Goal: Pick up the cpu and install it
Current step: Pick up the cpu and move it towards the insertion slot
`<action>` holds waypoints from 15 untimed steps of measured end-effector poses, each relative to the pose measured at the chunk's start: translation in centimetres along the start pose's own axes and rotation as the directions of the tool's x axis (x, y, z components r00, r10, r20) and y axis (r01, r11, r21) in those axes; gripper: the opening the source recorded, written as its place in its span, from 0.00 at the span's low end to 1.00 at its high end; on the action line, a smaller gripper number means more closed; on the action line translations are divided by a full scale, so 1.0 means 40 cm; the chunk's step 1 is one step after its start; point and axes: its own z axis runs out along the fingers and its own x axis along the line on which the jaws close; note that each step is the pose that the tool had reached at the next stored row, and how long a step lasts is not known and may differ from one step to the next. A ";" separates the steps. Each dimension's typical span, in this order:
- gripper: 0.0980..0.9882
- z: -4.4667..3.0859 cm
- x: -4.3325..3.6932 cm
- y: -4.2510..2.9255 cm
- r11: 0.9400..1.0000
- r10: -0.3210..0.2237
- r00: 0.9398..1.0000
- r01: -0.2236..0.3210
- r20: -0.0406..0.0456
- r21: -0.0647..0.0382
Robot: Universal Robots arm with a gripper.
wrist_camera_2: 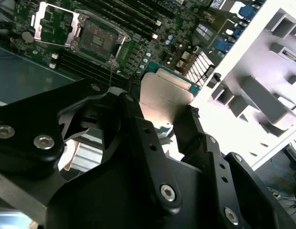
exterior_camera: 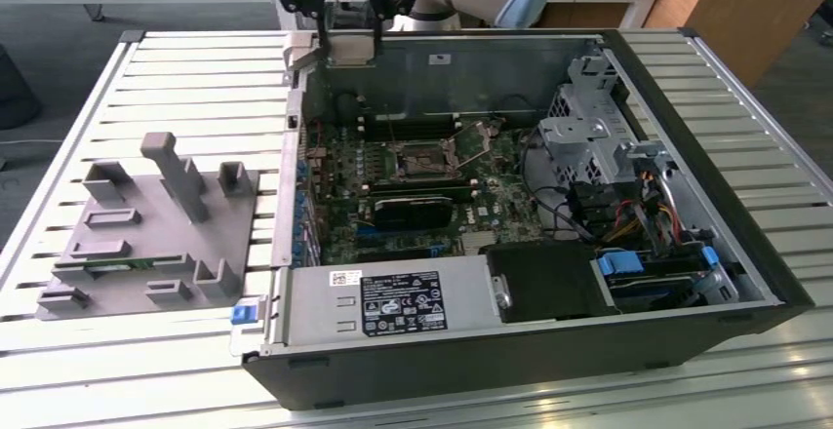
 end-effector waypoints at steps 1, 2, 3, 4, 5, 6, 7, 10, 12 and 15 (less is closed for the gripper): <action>0.48 0.001 -0.010 0.005 1.000 0.000 1.000 0.000 0.000 0.000; 0.48 0.002 -0.019 0.010 1.000 0.000 1.000 0.000 0.000 0.000; 0.48 0.003 -0.029 0.014 1.000 0.000 1.000 0.000 0.000 0.000; 0.48 0.004 -0.039 0.019 1.000 0.000 1.000 0.000 0.000 0.000; 0.48 0.005 -0.048 0.024 1.000 0.000 1.000 0.000 0.000 0.000; 0.48 0.006 -0.059 0.029 1.000 0.000 1.000 0.000 0.000 0.000; 0.48 0.007 -0.069 0.033 1.000 0.000 1.000 0.000 0.000 0.000; 0.48 0.010 -0.099 0.042 1.000 0.000 1.000 0.000 0.000 0.000; 0.48 0.011 -0.120 0.046 1.000 0.000 1.000 0.000 0.000 0.000; 0.48 0.013 -0.151 0.051 1.000 0.000 1.000 0.000 0.000 0.000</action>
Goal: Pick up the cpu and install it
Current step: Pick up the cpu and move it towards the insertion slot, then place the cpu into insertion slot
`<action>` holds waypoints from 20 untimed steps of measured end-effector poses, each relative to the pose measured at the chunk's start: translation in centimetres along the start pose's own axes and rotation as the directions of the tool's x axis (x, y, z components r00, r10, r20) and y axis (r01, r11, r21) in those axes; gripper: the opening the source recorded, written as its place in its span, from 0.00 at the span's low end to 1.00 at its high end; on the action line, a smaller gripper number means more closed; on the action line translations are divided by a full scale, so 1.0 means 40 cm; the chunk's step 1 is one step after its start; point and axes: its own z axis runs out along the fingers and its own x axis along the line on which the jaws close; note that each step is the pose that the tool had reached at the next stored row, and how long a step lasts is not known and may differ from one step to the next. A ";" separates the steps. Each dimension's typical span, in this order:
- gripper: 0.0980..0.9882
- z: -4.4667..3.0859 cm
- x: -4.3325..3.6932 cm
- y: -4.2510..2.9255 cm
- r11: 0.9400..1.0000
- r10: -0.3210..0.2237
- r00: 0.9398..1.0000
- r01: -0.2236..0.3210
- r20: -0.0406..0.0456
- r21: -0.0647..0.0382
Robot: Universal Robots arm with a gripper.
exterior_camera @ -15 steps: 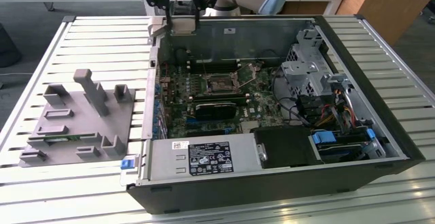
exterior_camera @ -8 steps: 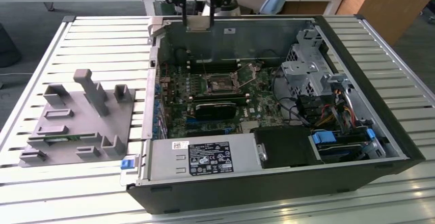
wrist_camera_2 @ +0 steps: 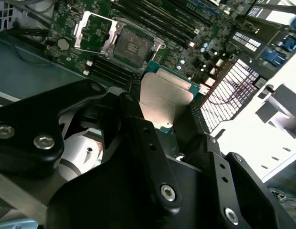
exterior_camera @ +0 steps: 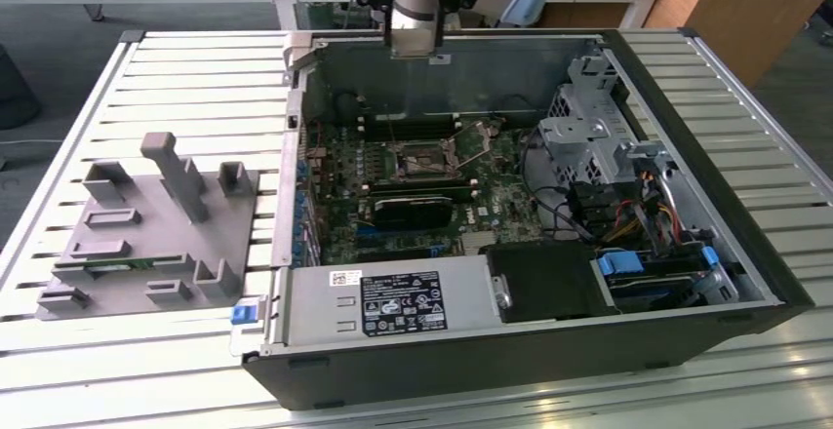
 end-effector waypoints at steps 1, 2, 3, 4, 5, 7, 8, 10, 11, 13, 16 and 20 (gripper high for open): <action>0.48 0.001 -0.010 0.002 1.000 0.000 1.000 0.000 0.000 0.000; 0.48 0.001 -0.020 0.003 1.000 0.000 1.000 0.000 0.000 0.000; 0.48 0.002 -0.030 0.005 1.000 0.000 1.000 0.000 0.000 0.000; 0.48 0.002 -0.039 0.007 1.000 0.000 1.000 0.000 0.000 0.000; 0.48 0.003 -0.048 0.010 1.000 0.000 1.000 0.000 0.000 0.000; 0.48 0.004 -0.064 0.016 1.000 0.000 1.000 0.000 0.000 0.000; 0.48 0.005 -0.072 0.020 1.000 0.000 1.000 0.000 0.000 0.000; 0.48 0.007 -0.102 0.028 1.000 0.000 1.000 0.000 0.000 0.000; 0.48 0.007 -0.104 0.029 1.000 0.000 1.000 0.000 0.000 -0.001; 0.48 0.007 -0.106 0.029 1.000 0.000 1.000 0.000 0.000 0.000; 0.48 0.007 -0.109 0.029 1.000 0.000 1.000 0.000 0.000 0.001; 0.48 0.009 -0.109 0.029 1.000 0.009 1.000 -0.009 0.001 0.001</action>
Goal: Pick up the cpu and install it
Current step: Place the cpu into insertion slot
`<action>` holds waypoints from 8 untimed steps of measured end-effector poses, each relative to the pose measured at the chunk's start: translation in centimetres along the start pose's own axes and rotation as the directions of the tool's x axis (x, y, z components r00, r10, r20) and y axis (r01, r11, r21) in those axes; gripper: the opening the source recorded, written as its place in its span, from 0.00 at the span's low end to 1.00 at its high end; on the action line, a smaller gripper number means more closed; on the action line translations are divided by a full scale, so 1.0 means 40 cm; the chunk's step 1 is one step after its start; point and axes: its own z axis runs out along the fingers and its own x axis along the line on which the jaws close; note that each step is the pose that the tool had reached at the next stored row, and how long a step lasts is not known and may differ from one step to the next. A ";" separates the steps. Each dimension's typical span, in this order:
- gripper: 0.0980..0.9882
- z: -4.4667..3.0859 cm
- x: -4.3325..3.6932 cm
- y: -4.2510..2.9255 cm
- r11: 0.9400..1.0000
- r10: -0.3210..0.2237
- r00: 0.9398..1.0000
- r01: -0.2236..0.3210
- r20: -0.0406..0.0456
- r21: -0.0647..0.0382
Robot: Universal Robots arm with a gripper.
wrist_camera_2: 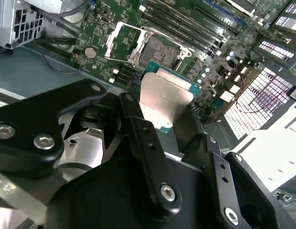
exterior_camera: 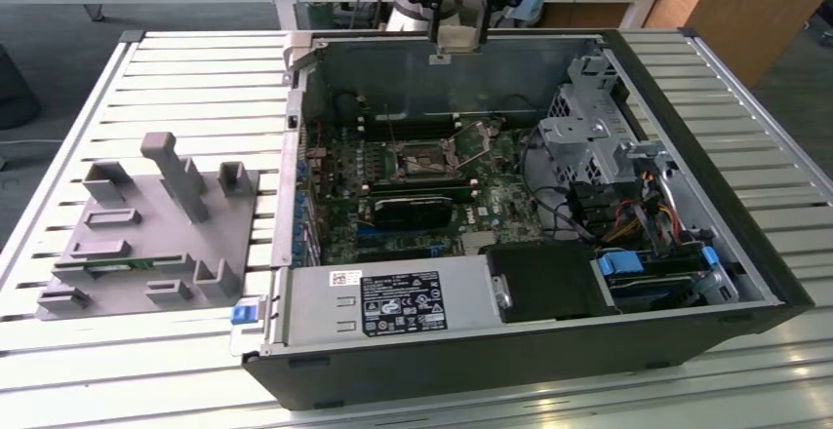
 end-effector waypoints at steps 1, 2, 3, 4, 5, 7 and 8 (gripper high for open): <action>0.48 0.001 0.000 0.001 1.000 0.009 1.000 -0.009 0.001 0.000; 0.48 0.001 0.000 0.001 1.000 0.023 1.000 -0.023 0.001 0.000; 0.48 0.001 0.000 0.001 0.999 0.041 0.999 -0.041 0.002 0.000; 0.48 0.002 0.000 0.001 0.998 0.058 0.998 -0.058 0.003 0.000; 0.48 0.002 0.000 0.001 0.997 0.076 0.997 -0.076 0.004 -0.001; 0.48 0.003 0.000 0.001 0.994 0.108 0.994 -0.108 0.006 -0.001; 0.48 0.004 0.000 0.001 0.992 0.123 0.992 -0.123 0.007 -0.002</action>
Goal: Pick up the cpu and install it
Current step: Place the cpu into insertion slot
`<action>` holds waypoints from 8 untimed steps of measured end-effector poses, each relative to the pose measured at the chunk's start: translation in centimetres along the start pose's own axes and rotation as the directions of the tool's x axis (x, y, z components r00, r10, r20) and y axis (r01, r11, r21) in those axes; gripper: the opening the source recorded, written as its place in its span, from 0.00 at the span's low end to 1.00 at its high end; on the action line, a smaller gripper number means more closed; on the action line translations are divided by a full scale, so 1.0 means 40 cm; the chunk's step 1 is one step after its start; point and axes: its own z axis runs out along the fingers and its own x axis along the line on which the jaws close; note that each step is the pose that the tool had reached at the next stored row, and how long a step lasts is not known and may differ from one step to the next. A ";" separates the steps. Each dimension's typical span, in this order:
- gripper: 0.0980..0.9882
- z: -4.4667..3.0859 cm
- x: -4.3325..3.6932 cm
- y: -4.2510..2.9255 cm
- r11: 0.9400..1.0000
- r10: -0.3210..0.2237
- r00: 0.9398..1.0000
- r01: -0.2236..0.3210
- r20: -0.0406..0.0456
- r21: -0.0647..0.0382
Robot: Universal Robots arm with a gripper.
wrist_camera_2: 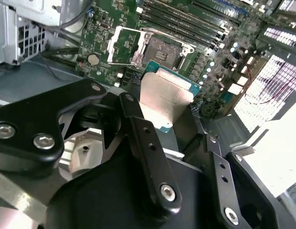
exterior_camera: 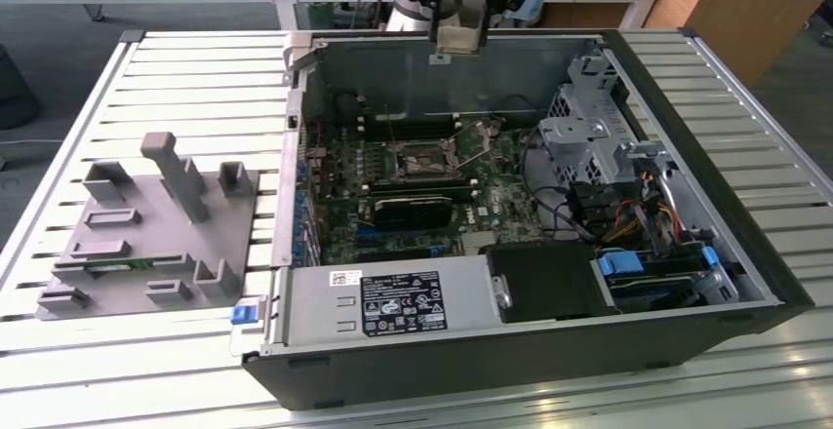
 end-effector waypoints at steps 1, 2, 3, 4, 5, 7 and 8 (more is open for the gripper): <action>0.48 0.000 0.001 0.000 1.000 0.012 1.000 -0.012 0.001 0.000; 0.48 0.001 0.002 0.000 1.000 0.021 1.000 -0.021 0.001 0.000; 0.48 0.001 0.002 0.000 1.000 0.031 1.000 -0.031 0.002 0.000; 0.48 0.002 0.003 -0.001 0.999 0.040 0.999 -0.040 0.002 -0.001; 0.48 0.003 0.004 -0.001 0.999 0.044 0.999 -0.044 0.002 -0.001; 0.48 0.005 0.005 -0.001 0.999 0.051 0.999 -0.051 0.003 0.000; 0.48 0.006 0.005 -0.001 0.999 0.052 0.999 -0.052 0.003 0.000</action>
